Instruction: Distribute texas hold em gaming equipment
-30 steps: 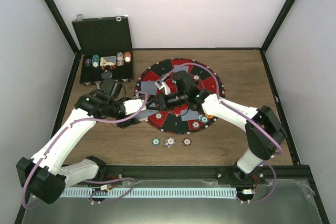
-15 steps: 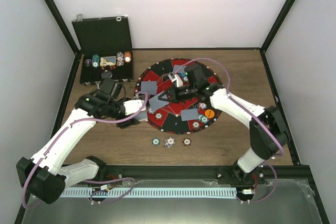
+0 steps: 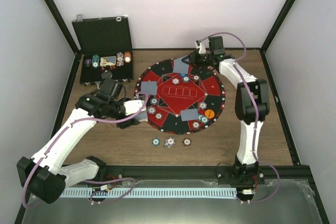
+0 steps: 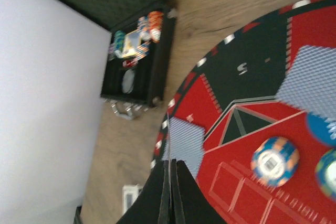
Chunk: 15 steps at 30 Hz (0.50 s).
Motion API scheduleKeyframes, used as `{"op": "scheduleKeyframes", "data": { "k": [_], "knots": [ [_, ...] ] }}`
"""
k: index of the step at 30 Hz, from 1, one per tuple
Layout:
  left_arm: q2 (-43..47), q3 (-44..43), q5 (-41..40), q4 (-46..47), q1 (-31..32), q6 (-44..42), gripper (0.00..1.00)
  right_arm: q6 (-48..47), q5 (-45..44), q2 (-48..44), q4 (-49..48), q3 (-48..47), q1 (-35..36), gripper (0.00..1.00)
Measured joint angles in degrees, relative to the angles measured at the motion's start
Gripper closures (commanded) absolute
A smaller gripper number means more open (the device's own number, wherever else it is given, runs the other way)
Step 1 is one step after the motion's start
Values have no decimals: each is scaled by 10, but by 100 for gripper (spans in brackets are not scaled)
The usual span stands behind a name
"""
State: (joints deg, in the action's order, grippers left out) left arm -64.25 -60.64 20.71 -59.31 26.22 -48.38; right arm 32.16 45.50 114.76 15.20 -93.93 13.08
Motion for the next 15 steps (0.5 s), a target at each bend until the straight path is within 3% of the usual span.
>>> {"op": "scheduleKeyframes", "data": {
  "k": [5, 10, 15],
  "knots": [
    [-2, 0, 1, 0, 0, -2, 90, -2, -18, 154, 27, -130, -11, 99],
    [-2, 0, 3, -1, 0, -4, 90, 0, -39, 239, 39, -196, -11, 98],
    [-2, 0, 4, -4, 0, -7, 90, -1, -64, 283, 66, -258, -11, 72]
  ]
}}
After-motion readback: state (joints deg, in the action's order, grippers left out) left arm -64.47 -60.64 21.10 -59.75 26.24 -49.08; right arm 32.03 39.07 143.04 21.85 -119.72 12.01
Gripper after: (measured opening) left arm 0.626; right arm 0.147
